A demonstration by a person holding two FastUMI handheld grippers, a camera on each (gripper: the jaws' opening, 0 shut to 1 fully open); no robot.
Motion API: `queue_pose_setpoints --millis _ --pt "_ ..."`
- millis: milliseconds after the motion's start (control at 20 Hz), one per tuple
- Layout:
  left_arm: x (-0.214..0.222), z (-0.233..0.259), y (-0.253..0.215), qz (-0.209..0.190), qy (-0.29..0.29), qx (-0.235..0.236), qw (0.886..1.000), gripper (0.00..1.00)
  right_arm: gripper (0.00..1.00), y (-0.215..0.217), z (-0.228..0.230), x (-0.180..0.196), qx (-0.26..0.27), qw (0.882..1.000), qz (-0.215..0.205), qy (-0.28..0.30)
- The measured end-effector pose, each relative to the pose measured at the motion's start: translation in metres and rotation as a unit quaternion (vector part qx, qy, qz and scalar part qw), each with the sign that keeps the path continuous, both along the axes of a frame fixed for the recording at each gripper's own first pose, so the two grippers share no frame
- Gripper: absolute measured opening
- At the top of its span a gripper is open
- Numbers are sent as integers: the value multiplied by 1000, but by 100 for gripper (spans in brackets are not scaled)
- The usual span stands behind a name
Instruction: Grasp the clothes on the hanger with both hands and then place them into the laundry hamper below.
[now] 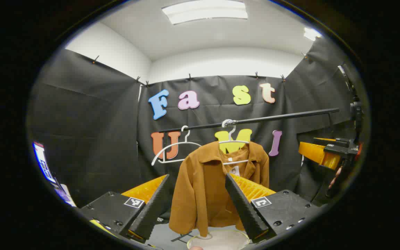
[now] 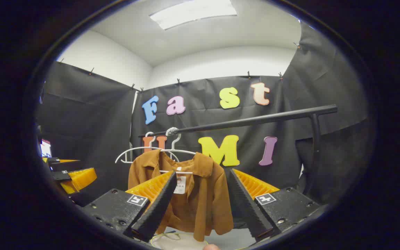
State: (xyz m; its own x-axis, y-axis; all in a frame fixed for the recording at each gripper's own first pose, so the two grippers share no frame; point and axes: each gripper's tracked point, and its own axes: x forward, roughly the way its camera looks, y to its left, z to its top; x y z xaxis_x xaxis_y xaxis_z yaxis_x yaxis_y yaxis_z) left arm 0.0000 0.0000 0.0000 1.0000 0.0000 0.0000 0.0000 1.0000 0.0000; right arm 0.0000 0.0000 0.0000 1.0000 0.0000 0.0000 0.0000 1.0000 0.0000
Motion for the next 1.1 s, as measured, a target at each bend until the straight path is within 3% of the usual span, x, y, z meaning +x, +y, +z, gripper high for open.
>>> queue_pose_setpoints --millis 200,650,1100 --pt "3 2 -1 10 4 0 1000 100 98 0 4 8 8 1000 21 -5" --pt "3 8 6 39 -11 2 999 100 98 -13 -10 16 16 1000 14 11" --pt "12 -16 -23 37 15 -17 999 100 95 -18 -39 22 32 998 32 45"
